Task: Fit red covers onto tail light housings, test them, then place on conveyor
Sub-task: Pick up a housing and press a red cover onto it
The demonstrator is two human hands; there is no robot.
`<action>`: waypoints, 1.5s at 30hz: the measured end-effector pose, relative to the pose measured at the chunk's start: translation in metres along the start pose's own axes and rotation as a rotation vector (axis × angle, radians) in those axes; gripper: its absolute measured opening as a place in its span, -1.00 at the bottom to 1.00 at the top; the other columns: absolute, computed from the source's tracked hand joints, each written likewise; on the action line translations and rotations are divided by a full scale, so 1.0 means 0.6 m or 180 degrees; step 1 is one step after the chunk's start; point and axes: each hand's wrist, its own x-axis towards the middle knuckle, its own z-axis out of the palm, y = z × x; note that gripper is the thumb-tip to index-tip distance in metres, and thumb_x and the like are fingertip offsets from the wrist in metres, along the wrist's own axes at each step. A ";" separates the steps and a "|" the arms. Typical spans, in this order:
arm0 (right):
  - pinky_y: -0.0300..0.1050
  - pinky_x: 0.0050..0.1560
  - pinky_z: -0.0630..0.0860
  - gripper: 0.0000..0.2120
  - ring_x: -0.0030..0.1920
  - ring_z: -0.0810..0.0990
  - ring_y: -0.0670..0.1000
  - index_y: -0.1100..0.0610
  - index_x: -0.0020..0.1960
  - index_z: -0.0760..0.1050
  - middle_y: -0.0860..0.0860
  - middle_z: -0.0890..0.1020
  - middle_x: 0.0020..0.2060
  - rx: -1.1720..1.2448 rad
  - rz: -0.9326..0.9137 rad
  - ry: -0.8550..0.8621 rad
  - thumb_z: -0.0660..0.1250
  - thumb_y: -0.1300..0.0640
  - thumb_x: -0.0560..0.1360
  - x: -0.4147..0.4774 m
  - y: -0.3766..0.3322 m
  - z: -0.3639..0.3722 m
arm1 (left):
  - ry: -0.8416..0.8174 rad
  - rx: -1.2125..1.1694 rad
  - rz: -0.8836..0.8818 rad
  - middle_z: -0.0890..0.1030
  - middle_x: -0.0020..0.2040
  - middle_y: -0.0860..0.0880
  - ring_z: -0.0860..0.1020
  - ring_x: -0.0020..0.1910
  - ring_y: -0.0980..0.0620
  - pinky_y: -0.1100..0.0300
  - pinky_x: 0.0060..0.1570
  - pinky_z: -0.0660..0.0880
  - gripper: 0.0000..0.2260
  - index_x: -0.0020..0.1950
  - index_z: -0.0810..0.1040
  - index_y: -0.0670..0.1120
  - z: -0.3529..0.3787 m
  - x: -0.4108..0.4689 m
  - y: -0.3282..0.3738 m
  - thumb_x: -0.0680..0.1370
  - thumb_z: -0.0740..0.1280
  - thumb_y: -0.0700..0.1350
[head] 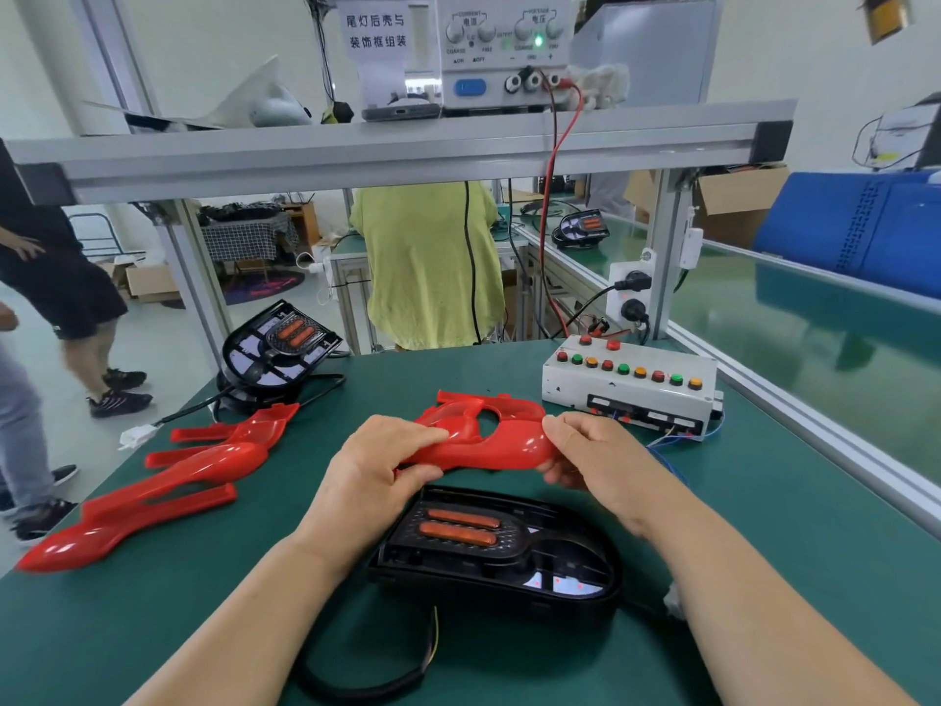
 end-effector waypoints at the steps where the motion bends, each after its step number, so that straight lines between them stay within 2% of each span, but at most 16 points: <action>1: -0.09 -0.11 0.52 -0.70 -0.32 0.59 -0.11 0.15 -0.15 0.54 -0.04 0.66 -0.36 0.0069 0.0037 -0.0016 0.19 0.05 0.67 -0.001 -0.001 0.001 | 0.0006 -0.0067 -0.0059 0.61 0.03 0.20 0.52 0.11 0.15 0.30 0.24 0.39 -0.64 0.17 0.68 -0.04 0.000 -0.001 0.000 0.40 0.55 -0.26; 4: -0.04 -0.07 0.54 -0.69 -0.33 0.59 -0.12 0.15 -0.16 0.55 -0.06 0.66 -0.37 0.0074 0.0096 0.0016 0.21 0.02 0.66 -0.004 -0.004 0.003 | -0.0125 -0.0237 -0.0244 0.65 0.03 0.12 0.57 0.10 0.13 0.22 0.25 0.42 -0.66 0.18 0.68 -0.04 0.001 -0.004 -0.002 0.44 0.52 -0.26; 6: -0.04 0.01 0.57 -0.72 -0.29 0.62 -0.15 0.10 -0.13 0.57 -0.09 0.68 -0.31 -0.0375 0.0048 0.0170 0.27 -0.06 0.61 -0.006 -0.005 0.002 | -0.0153 -0.0311 -0.0356 0.66 0.03 0.10 0.59 0.10 0.12 0.21 0.25 0.42 -0.68 0.19 0.68 -0.04 0.001 -0.005 -0.003 0.45 0.51 -0.24; 8: -0.09 0.08 0.53 -0.71 -0.07 0.62 -0.14 0.00 0.04 0.58 -0.14 0.66 -0.08 -0.1428 0.0021 0.0339 0.32 -0.20 0.53 -0.008 -0.003 -0.006 | -0.0122 -0.0307 -0.0408 0.65 0.00 0.13 0.59 0.05 0.16 0.27 0.21 0.42 -0.70 0.18 0.68 -0.04 0.000 -0.007 -0.003 0.46 0.50 -0.23; 10: -0.05 0.21 0.45 -0.54 0.20 0.52 -0.04 -0.02 0.27 0.52 -0.11 0.55 0.18 -0.2387 0.0071 0.0415 0.34 -0.27 0.49 -0.013 -0.001 -0.012 | -0.0107 -0.0265 -0.0448 0.64 -0.04 0.15 0.58 0.01 0.20 0.31 0.17 0.42 -0.70 0.17 0.68 -0.05 0.001 -0.007 -0.005 0.45 0.50 -0.23; 12: -0.04 0.25 0.41 -0.51 0.28 0.45 0.00 -0.01 0.29 0.53 -0.08 0.51 0.24 -0.2745 -0.0068 0.0641 0.39 -0.24 0.47 -0.014 -0.003 -0.014 | -0.0102 -0.0243 -0.0512 0.64 -0.05 0.16 0.57 -0.01 0.24 0.34 0.16 0.41 -0.70 0.17 0.69 -0.05 0.002 -0.007 -0.007 0.45 0.51 -0.23; 15: -0.18 -0.03 0.42 -0.76 0.02 0.57 -0.09 -0.06 -0.04 0.63 -0.19 0.62 -0.06 -0.2223 -0.0302 0.0731 0.44 -0.20 0.43 -0.018 -0.011 -0.018 | -0.0102 -0.0262 -0.0572 0.63 -0.06 0.18 0.56 -0.02 0.27 0.37 0.14 0.40 -0.71 0.16 0.69 -0.04 0.004 -0.007 -0.011 0.45 0.51 -0.23; 17: -0.27 -0.16 0.44 -0.73 -0.15 0.60 -0.16 -0.04 -0.15 0.65 -0.18 0.66 -0.22 -0.1960 0.0048 0.0086 0.43 -0.24 0.41 -0.021 -0.012 -0.023 | -0.0100 -0.0309 -0.0642 0.63 -0.07 0.21 0.57 -0.02 0.28 0.37 0.13 0.40 -0.71 0.15 0.69 -0.02 0.004 -0.009 -0.013 0.45 0.51 -0.22; 20: -0.30 -0.18 0.51 -0.65 -0.21 0.61 -0.21 -0.04 -0.06 0.66 -0.15 0.69 -0.18 -0.2032 0.0450 -0.0714 0.38 -0.30 0.44 -0.026 -0.011 -0.040 | -0.0124 -0.0387 -0.0800 0.64 -0.08 0.27 0.57 0.00 0.30 0.45 0.10 0.37 -0.72 0.14 0.68 0.03 0.004 -0.011 -0.017 0.46 0.50 -0.20; 24: -0.33 -0.28 0.53 -0.66 -0.31 0.61 -0.23 0.08 -0.06 0.64 -0.11 0.66 -0.28 -0.1459 0.0765 -0.1064 0.37 -0.21 0.50 -0.033 -0.015 -0.062 | -0.0136 -0.0601 -0.1018 0.62 -0.04 0.34 0.56 0.02 0.35 0.57 0.03 0.32 -0.72 0.11 0.66 0.13 0.003 -0.013 -0.017 0.48 0.49 -0.20; 28: -0.35 -0.31 0.50 -0.71 -0.36 0.59 -0.21 0.09 0.01 0.66 -0.02 0.67 -0.24 -0.1695 0.0746 -0.1276 0.38 -0.13 0.52 -0.034 -0.017 -0.058 | -0.0172 -0.0770 -0.1163 0.62 -0.02 0.39 0.55 0.04 0.39 0.60 0.01 0.32 -0.71 0.08 0.65 0.19 0.002 -0.013 -0.011 0.48 0.49 -0.19; 32: -0.34 -0.32 0.50 -0.90 -0.37 0.55 -0.19 0.00 -0.09 0.67 0.13 0.71 -0.13 -0.1950 0.0620 -0.1270 0.39 0.01 0.52 -0.033 -0.016 -0.053 | -0.0189 -0.0872 -0.1246 0.62 0.00 0.41 0.54 0.05 0.42 0.62 -0.01 0.32 -0.68 0.02 0.62 0.27 0.004 -0.014 -0.006 0.48 0.49 -0.17; 35: -0.27 -0.23 0.53 -0.90 -0.25 0.58 -0.12 -0.04 -0.14 0.64 -0.01 0.70 -0.19 -0.2219 0.0482 -0.1089 0.39 -0.01 0.50 -0.029 -0.012 -0.046 | -0.0193 -0.0879 -0.1299 0.61 0.00 0.43 0.54 0.04 0.43 0.63 -0.03 0.33 -0.68 0.01 0.61 0.30 0.004 -0.013 -0.006 0.49 0.48 -0.15; 37: -0.27 -0.23 0.44 -0.88 -0.25 0.55 -0.17 -0.07 -0.18 0.61 -0.13 0.65 -0.26 -0.2432 0.0340 -0.0864 0.37 -0.04 0.51 -0.023 -0.009 -0.041 | -0.0147 -0.0878 -0.1329 0.62 -0.01 0.42 0.55 0.03 0.41 0.61 -0.02 0.34 -0.69 0.00 0.60 0.31 0.002 -0.012 -0.007 0.49 0.48 -0.14; 41: -0.23 -0.20 0.40 -0.86 -0.24 0.54 -0.16 -0.01 -0.16 0.59 -0.12 0.65 -0.24 -0.1775 0.0237 -0.0327 0.36 -0.03 0.53 -0.013 -0.002 -0.034 | 0.0003 -0.1020 -0.1443 0.66 -0.01 0.31 0.58 0.00 0.34 0.39 0.04 0.41 -0.78 0.06 0.65 0.22 0.002 -0.011 -0.011 0.52 0.46 -0.10; 45: -0.18 -0.16 0.43 -0.86 -0.23 0.54 -0.12 0.01 -0.14 0.59 -0.10 0.66 -0.24 -0.1185 0.0210 -0.0037 0.34 0.00 0.55 -0.011 0.002 -0.025 | 0.0114 -0.1154 -0.1466 0.68 -0.11 0.13 0.59 -0.17 0.19 0.32 -0.10 0.44 -0.81 0.02 0.65 0.24 0.003 -0.009 -0.012 0.56 0.40 -0.08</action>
